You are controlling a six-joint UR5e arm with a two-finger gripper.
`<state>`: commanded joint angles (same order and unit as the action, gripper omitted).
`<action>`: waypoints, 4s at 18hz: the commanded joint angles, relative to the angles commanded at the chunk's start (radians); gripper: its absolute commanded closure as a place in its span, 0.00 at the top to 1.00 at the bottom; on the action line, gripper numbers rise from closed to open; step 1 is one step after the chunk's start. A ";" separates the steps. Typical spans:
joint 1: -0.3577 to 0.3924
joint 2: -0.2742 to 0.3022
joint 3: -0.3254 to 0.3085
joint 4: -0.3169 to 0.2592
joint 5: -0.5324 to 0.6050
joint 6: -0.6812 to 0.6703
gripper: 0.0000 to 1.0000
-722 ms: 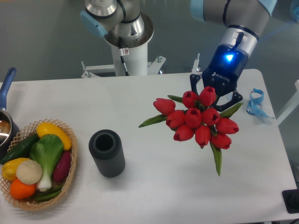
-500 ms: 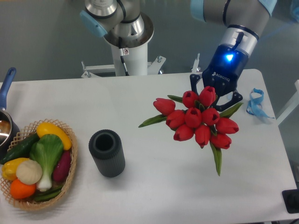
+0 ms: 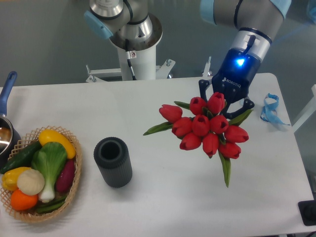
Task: Insert the flowers into the vase
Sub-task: 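Carry the red tulip bunch over to the dark grey vase, then lower the tulip stems down into the vase opening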
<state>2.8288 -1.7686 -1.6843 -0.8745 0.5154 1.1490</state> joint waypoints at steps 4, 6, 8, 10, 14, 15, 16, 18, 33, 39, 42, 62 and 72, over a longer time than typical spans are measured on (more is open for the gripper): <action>-0.028 -0.006 0.006 0.022 -0.041 -0.003 0.15; -0.034 -0.017 0.006 0.032 -0.154 -0.002 0.15; -0.040 -0.028 -0.015 0.043 -0.265 0.006 0.15; -0.067 -0.028 -0.035 0.045 -0.351 0.008 0.15; -0.140 -0.028 -0.071 0.045 -0.391 0.008 0.15; -0.159 -0.026 -0.081 0.045 -0.391 0.008 0.15; -0.178 -0.022 -0.090 0.045 -0.391 0.008 0.15; -0.201 -0.014 -0.109 0.045 -0.391 0.008 0.15; -0.282 -0.025 -0.146 0.049 -0.391 0.014 0.15; -0.282 -0.067 -0.147 0.051 -0.390 0.037 0.15; -0.284 -0.086 -0.173 0.051 -0.385 0.086 0.15; -0.276 -0.172 -0.298 0.052 -0.379 0.302 0.18; -0.252 -0.167 -0.291 0.055 -0.377 0.322 0.97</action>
<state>2.5771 -1.9359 -1.9758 -0.8192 0.1380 1.4711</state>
